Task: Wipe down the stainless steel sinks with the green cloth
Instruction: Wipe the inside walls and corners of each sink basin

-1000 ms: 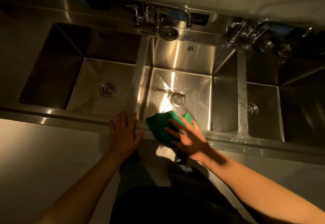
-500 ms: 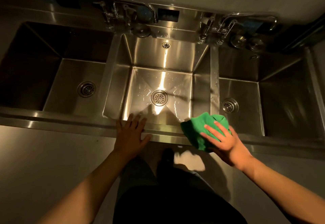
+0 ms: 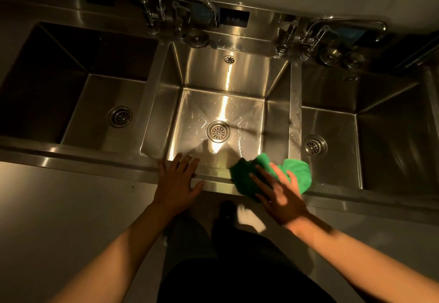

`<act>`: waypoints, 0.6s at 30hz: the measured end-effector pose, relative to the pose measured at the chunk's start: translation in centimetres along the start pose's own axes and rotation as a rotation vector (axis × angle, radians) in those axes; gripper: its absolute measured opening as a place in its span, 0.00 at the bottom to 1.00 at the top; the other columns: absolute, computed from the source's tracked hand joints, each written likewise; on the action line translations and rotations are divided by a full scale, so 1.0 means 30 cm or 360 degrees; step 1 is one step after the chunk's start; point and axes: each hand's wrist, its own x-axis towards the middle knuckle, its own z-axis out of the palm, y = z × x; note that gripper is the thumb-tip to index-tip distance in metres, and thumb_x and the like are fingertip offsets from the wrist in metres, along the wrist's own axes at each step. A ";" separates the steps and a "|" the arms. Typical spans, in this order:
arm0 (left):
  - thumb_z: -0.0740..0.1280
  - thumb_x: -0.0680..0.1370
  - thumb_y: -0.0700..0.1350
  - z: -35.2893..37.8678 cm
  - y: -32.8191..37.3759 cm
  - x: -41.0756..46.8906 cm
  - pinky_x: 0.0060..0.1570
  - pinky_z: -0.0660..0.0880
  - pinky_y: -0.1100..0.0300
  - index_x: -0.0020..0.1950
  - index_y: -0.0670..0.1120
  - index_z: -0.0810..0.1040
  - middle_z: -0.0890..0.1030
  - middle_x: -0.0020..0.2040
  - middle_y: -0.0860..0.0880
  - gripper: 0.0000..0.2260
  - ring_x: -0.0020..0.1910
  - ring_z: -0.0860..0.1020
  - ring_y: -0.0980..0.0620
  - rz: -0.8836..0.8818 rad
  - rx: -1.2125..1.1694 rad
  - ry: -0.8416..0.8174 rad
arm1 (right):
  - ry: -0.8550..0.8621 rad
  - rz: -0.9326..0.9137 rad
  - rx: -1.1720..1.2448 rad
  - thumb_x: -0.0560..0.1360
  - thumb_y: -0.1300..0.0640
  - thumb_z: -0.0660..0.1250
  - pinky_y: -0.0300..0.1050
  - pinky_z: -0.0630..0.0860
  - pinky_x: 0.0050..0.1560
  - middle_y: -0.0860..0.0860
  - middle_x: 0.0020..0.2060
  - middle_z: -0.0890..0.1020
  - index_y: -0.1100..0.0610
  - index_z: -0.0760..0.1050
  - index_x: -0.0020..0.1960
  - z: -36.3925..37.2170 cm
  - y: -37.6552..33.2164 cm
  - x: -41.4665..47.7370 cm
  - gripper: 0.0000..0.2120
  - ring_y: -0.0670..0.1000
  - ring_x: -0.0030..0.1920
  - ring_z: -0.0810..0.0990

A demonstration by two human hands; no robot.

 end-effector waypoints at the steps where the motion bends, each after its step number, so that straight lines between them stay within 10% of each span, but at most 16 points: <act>1: 0.56 0.80 0.64 -0.001 -0.001 0.000 0.76 0.48 0.26 0.80 0.53 0.65 0.68 0.79 0.49 0.30 0.82 0.60 0.43 -0.0003 -0.0041 0.0014 | -0.0011 -0.0073 0.0001 0.80 0.43 0.62 0.69 0.64 0.71 0.49 0.77 0.67 0.45 0.69 0.76 0.013 -0.044 0.040 0.25 0.62 0.77 0.64; 8: 0.53 0.81 0.49 -0.024 0.020 -0.007 0.79 0.46 0.32 0.78 0.44 0.70 0.74 0.75 0.44 0.26 0.79 0.67 0.44 -0.0119 -0.0339 0.0191 | -0.0062 -0.0260 -0.0007 0.80 0.40 0.58 0.70 0.65 0.69 0.51 0.78 0.65 0.44 0.63 0.78 0.056 -0.326 0.265 0.28 0.64 0.77 0.63; 18: 0.56 0.80 0.62 -0.027 0.131 0.033 0.74 0.50 0.27 0.77 0.49 0.71 0.73 0.76 0.47 0.29 0.79 0.65 0.42 0.0007 -0.0009 -0.0014 | 0.0055 -0.0145 -0.0043 0.81 0.42 0.58 0.69 0.64 0.71 0.49 0.80 0.62 0.43 0.61 0.79 0.088 -0.013 0.060 0.27 0.62 0.78 0.61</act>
